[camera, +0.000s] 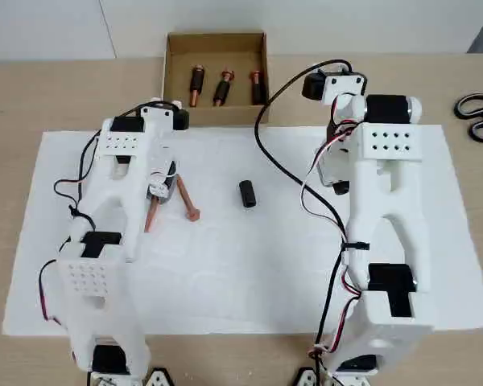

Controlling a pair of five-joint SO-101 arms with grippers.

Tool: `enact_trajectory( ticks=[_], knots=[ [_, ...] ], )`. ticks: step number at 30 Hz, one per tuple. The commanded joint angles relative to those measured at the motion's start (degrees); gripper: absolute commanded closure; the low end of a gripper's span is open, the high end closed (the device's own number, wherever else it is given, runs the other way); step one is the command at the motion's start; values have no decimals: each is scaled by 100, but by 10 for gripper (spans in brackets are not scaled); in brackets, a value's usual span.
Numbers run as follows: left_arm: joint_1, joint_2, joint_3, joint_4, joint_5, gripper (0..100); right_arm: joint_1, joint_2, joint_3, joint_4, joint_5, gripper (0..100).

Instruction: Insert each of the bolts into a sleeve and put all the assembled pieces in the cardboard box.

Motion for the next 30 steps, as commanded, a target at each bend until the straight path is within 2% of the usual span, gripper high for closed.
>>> enact_trajectory(
  ticks=[1,7,11,22,30],
  knots=[
    [-53,149,-549,255,18,994,13,-356,-26,57,0,995],
    [-79,-149,-2053,1398,18,994,13,-400,-53,57,18,995],
    [-88,-914,-2273,1398,26,994,13,-576,-211,66,18,995],
    [-53,-4185,-892,1380,26,994,22,-3380,-448,75,35,995],
    [-44,-6004,391,1380,26,994,22,-5657,747,22,18,995]
  ],
)
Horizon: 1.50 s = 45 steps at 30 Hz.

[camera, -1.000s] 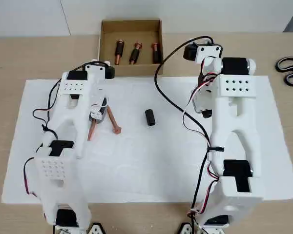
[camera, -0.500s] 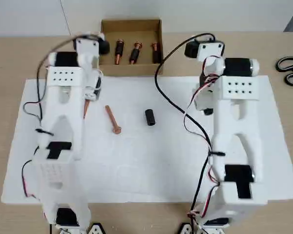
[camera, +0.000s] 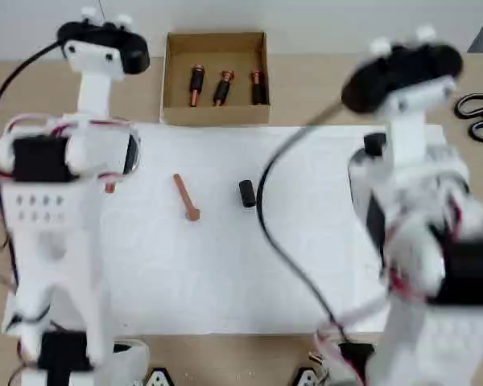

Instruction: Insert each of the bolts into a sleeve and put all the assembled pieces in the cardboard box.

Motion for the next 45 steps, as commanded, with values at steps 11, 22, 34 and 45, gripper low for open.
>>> enact_trajectory(
  ticks=[11,22,34,45],
  knots=[
    [18,-2259,2088,-1169,826,994,31,-2826,3991,-2396,-9,995],
    [1187,-2716,3512,-3218,2426,994,-1103,-4418,7956,-5807,-844,995],
    [1275,-2716,4523,-4721,2734,994,-2105,-6659,10444,-6193,-2171,993],
    [2505,-2716,4743,-5099,2734,994,-2818,-6571,10620,-6193,-2163,993]
  ],
)
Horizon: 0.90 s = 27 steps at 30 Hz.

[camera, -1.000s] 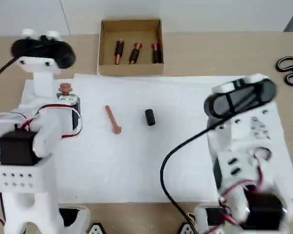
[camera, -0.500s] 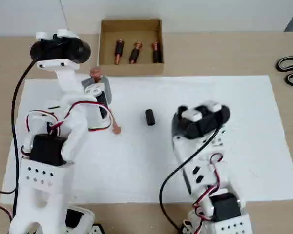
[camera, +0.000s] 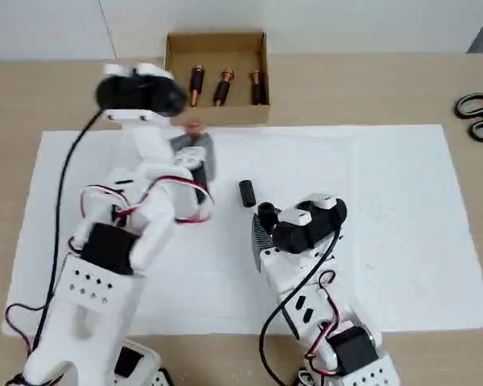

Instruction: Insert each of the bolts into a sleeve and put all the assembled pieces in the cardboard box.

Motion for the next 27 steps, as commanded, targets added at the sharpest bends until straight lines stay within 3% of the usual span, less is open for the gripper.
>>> enact_trajectory(
  ticks=[1,7,16,24,27],
  knots=[
    [378,-176,-75,-211,26,994,-101,-101,-44,-154,-9,993],
    [484,-167,-48,-413,352,994,-277,-101,-44,-163,703,993],
    [642,-141,31,-457,695,994,-277,-101,202,-699,703,993],
    [879,-176,699,-1099,1108,994,-277,-101,510,-1095,686,994],
    [879,-185,813,-1099,1108,994,-251,-101,510,-1095,308,994]
  ],
)
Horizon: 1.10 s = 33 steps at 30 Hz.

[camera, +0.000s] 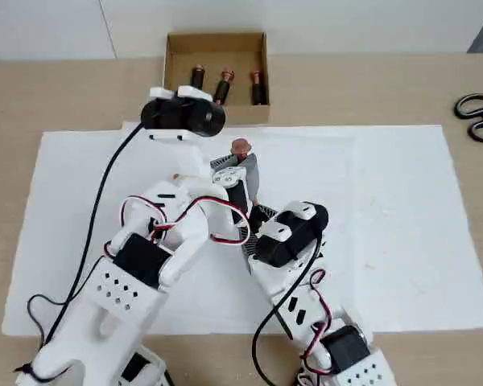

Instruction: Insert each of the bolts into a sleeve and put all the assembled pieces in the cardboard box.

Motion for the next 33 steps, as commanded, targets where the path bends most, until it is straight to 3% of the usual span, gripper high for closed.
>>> enact_trajectory(
  ticks=[1,20,27,33],
  knots=[
    [35,-176,13,-149,35,994,4,-84,44,-163,-404,994],
    [44,-738,637,-149,-229,994,4,-84,35,-163,-554,994],
    [536,-703,681,-149,-703,994,4,-84,35,-163,-554,994],
    [554,-695,822,-149,-888,994,4,-84,44,-154,-545,994]
  ],
)
